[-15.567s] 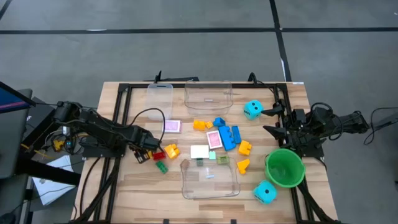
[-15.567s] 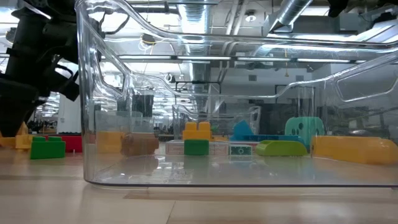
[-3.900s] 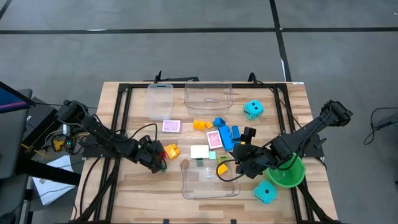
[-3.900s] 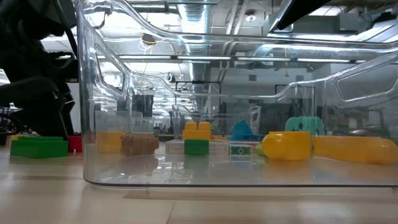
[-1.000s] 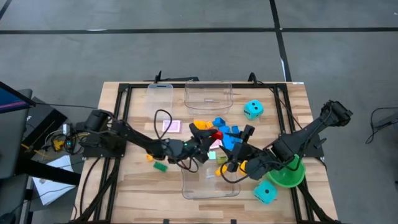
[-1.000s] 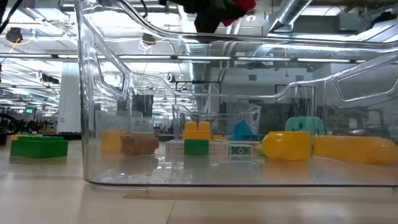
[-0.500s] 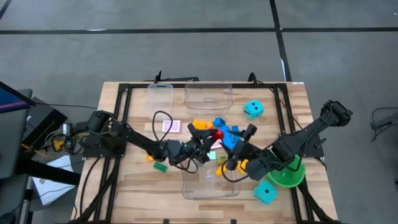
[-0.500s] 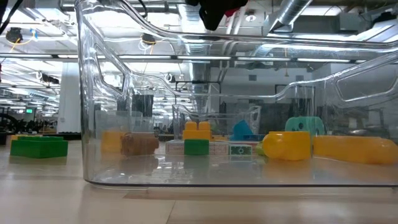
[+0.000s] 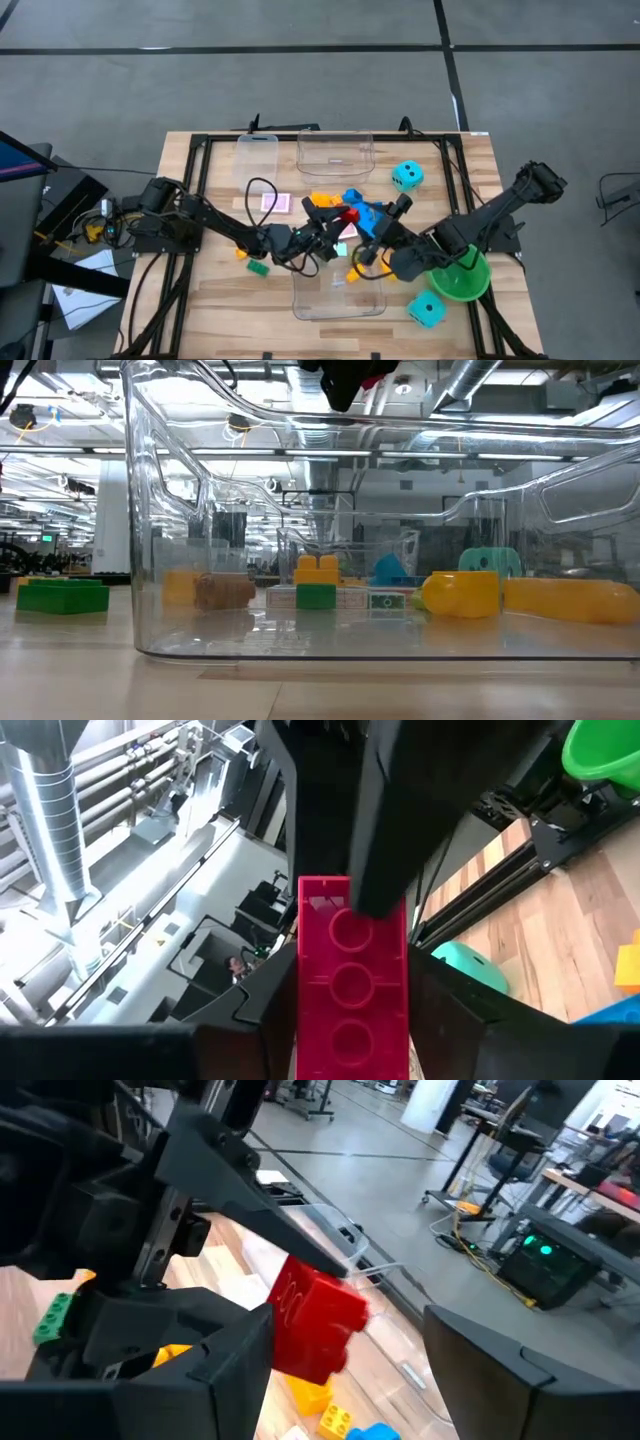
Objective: Pick & Place Toys
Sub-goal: Put the red game piece into the bottom transparent bin
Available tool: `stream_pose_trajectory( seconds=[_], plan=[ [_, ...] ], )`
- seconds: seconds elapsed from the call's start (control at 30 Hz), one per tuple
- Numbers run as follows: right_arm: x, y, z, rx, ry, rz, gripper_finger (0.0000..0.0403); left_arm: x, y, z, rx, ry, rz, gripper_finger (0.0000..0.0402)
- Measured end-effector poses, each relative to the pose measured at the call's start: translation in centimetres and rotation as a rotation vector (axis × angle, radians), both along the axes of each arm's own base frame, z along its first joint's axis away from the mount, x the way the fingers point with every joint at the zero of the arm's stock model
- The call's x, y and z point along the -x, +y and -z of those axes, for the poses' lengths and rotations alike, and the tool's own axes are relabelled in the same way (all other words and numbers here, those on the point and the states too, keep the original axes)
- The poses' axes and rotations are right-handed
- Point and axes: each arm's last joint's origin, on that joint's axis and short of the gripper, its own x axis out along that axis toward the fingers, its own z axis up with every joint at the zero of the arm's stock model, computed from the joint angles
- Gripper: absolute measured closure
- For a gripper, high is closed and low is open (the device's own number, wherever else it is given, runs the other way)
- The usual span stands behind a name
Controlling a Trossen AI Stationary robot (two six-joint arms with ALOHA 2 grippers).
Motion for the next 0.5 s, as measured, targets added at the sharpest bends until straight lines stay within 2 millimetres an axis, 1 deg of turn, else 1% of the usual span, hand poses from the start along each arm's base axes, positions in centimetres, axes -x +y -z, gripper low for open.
stream_pose_trajectory(
  seconds=[0.1,0.2,0.37,0.43,0.5],
  plan=[
    [-0.54,-0.57,0.5,-0.003,0.009,-0.021,0.0159,0.0,0.0,0.0,0.0,0.0,0.001,0.025],
    [-0.9,-0.92,0.49,-0.004,0.017,-0.042,0.0159,0.0,0.0,-0.01,0.002,-0.002,0.002,0.0256],
    [-0.94,-0.95,0.49,-0.006,0.022,-0.052,0.0159,-0.01,-0.03,-0.01,0.002,-0.003,0.008,0.0255],
    [-0.94,-0.92,0.49,-0.003,0.025,-0.054,0.0167,-0.01,-0.03,-0.01,0.002,-0.003,0.009,0.025],
    [-0.93,-0.9,0.49,-0.003,0.027,-0.058,0.0184,0.0,-0.03,0.0,0.006,-0.005,0.009,0.0247]
  ],
)
